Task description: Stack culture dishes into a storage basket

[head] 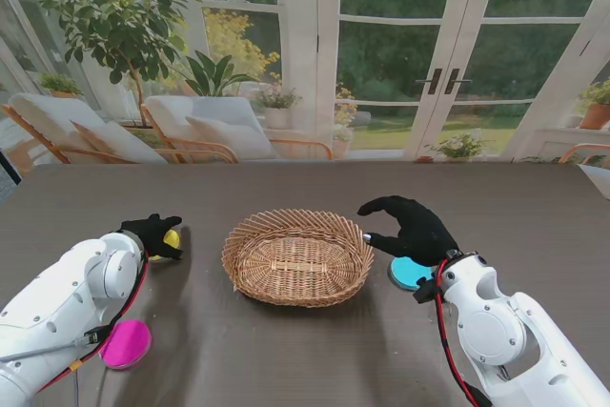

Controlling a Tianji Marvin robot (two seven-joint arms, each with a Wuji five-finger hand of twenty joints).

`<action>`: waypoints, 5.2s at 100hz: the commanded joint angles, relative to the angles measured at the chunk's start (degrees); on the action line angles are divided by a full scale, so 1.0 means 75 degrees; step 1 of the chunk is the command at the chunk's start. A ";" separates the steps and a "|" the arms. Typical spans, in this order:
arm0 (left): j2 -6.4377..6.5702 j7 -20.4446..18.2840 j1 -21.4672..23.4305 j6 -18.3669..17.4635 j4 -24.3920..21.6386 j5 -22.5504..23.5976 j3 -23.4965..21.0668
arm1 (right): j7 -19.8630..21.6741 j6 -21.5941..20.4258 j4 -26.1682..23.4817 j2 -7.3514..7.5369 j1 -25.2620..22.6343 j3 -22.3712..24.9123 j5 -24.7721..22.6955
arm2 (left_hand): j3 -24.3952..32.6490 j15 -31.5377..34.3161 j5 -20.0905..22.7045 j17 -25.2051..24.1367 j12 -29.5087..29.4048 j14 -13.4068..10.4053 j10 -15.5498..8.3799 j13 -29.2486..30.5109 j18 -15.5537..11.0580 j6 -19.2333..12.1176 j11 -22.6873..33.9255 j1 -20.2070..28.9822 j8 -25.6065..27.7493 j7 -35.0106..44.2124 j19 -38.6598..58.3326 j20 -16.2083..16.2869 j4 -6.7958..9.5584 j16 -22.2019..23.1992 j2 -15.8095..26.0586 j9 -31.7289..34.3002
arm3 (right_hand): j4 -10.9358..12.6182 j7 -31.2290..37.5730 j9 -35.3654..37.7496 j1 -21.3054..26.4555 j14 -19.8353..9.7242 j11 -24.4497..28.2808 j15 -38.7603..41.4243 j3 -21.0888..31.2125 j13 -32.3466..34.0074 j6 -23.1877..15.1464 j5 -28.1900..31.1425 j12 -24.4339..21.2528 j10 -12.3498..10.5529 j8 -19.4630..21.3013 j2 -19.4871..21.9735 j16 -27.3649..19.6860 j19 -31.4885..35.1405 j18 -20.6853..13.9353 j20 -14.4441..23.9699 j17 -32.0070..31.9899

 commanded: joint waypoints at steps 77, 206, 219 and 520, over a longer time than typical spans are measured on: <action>-0.0028 -0.0127 -0.0346 0.0557 0.0622 -0.0311 0.0687 | 0.0198 -0.0021 0.0026 0.0010 -0.0054 -0.0042 0.0016 | 0.2847 0.7221 0.0442 0.4078 0.1749 -0.1751 0.0766 0.3047 -0.1457 -0.0325 0.0881 0.0017 0.0115 0.0224 0.7565 0.1141 -0.0055 0.4140 -0.1277 0.2290 | 0.0018 -0.0058 0.0153 -0.0034 -0.0041 0.0108 0.0073 0.0449 0.0070 -0.0121 0.0122 0.0018 0.0042 -0.0081 0.0100 0.0051 -0.0292 0.0018 0.0242 -0.3257; -0.0035 -0.0450 0.0621 0.0063 -0.0473 -0.0471 -0.0884 | 0.0266 -0.0036 0.0095 0.0015 -0.0002 -0.0103 0.0102 | 0.4251 0.8257 0.2015 0.5648 0.3836 -0.2519 -0.0124 0.4925 -0.1943 -0.0138 0.2510 0.0349 0.3078 0.3214 0.8954 -0.0566 -0.0129 0.3604 -0.1534 0.4220 | 0.0017 -0.0054 0.0133 -0.0036 -0.0035 0.0113 0.0175 0.0435 0.0157 -0.0079 0.0157 0.0021 0.0050 -0.0075 0.0112 0.0121 -0.0272 0.0026 0.0274 -0.3231; -0.0005 -0.0660 0.0693 0.0052 -0.0633 -0.0391 -0.1008 | 0.0282 -0.0036 0.0099 0.0016 0.0008 -0.0119 0.0121 | 0.4340 0.8276 0.2132 0.5744 0.4069 -0.2541 -0.0222 0.5045 -0.1919 -0.0099 0.2664 0.0408 0.3167 0.3461 0.8982 -0.0635 -0.0132 0.3555 -0.1564 0.4380 | 0.0017 -0.0054 0.0126 -0.0034 -0.0023 0.0112 0.0174 0.0437 0.0158 -0.0066 0.0157 0.0020 0.0052 -0.0075 0.0106 0.0124 -0.0271 0.0028 0.0276 -0.3229; -0.0059 -0.2535 0.4541 0.0243 -0.6299 -0.6186 -0.2932 | 0.0243 -0.0118 -0.0026 -0.0001 -0.0044 -0.0001 0.0229 | 0.3288 0.4428 0.4426 0.6218 0.8265 -0.2480 0.0017 0.6263 -0.1597 0.0725 0.2149 0.3709 0.3172 0.5316 0.4383 0.0138 -0.0472 0.2678 -0.1629 0.5815 | 0.0025 -0.0017 0.0087 -0.0028 -0.0031 0.0141 0.0202 0.0452 0.0168 0.0076 0.0184 0.0030 0.0094 -0.0061 0.0169 0.0124 -0.0268 0.0009 0.0265 -0.3199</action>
